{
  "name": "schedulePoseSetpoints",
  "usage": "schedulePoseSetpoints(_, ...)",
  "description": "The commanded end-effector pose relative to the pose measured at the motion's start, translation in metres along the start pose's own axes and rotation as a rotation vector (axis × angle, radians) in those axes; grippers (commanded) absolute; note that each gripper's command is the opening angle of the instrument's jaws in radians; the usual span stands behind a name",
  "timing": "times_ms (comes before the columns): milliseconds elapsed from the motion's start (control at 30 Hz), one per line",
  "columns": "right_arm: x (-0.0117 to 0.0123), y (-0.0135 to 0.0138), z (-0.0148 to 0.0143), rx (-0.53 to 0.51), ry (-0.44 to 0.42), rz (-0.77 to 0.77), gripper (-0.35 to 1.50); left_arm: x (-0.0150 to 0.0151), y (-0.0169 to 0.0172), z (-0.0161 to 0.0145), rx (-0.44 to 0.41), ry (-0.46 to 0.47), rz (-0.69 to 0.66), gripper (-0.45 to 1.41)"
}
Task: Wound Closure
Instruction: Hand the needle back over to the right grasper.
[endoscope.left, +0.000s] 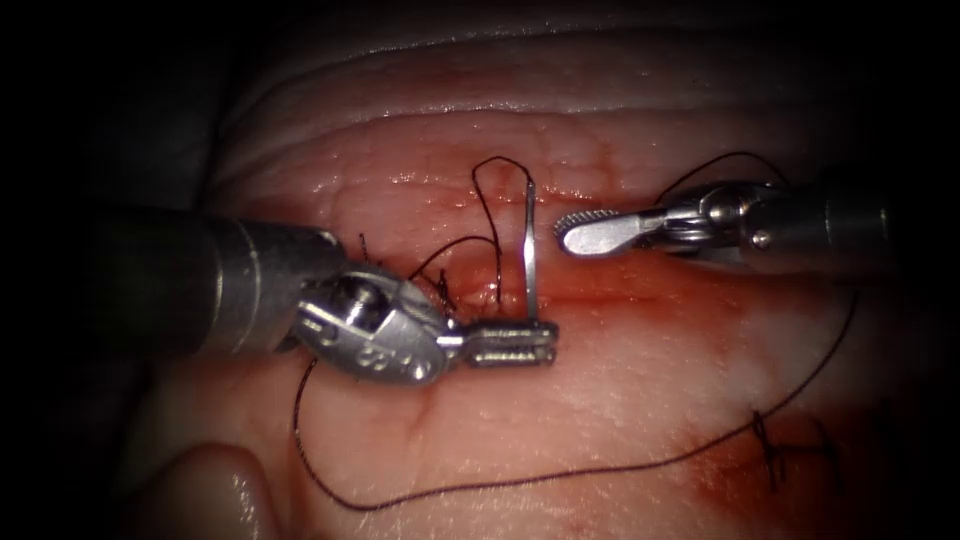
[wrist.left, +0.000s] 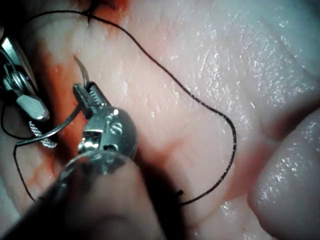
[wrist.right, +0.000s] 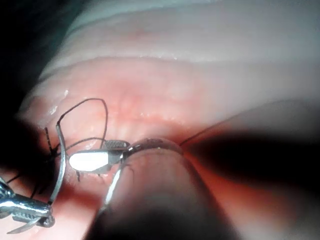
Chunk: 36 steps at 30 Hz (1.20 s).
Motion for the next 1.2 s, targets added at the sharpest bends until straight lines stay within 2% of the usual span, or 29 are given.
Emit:
schedulePoseSetpoints(33,-0.0004,0.0003,0.0012,0.012,-0.007,0.006,1.04,-0.0003,0.0002,0.0006,0.001,0.001,0.001,-0.45)
schedulePoseSetpoints(467,-0.0015,-0.0004,0.0033,0.038,-0.003,0.009,1.08,-0.0007,0.0003,0.0008,0.001,0.005,0.004,-0.45)
schedulePoseSetpoints(800,-0.0016,-0.0004,0.0042,0.042,0.006,0.007,0.96,-0.0005,0.0005,0.001,0.002,0.0,0.005,-0.45)
schedulePoseSetpoints(867,-0.0016,-0.0004,0.0042,0.042,0.006,0.007,0.86,-0.0005,0.0005,0.001,0.002,0.0,0.005,-0.45)
schedulePoseSetpoints(967,-0.0017,-0.0004,0.0041,0.038,0.011,0.008,0.54,-0.0005,0.0005,0.001,0.002,0.0,0.005,-0.45)
schedulePoseSetpoints(1033,-0.0017,-0.0004,0.0041,0.024,0.016,0.009,0.02,-0.0005,0.0005,0.001,0.002,0.0,0.005,-0.45)
schedulePoseSetpoints(1067,-0.0017,-0.0004,0.0041,0.015,0.017,0.01,-0.35,-0.0004,0.0005,0.001,0.002,0.0,0.005,-0.45)
schedulePoseSetpoints(1200,-0.0017,-0.0004,0.0042,-0.016,0.019,0.005,-0.35,-0.0003,0.0005,0.0011,0.002,0.0,0.005,-0.45)
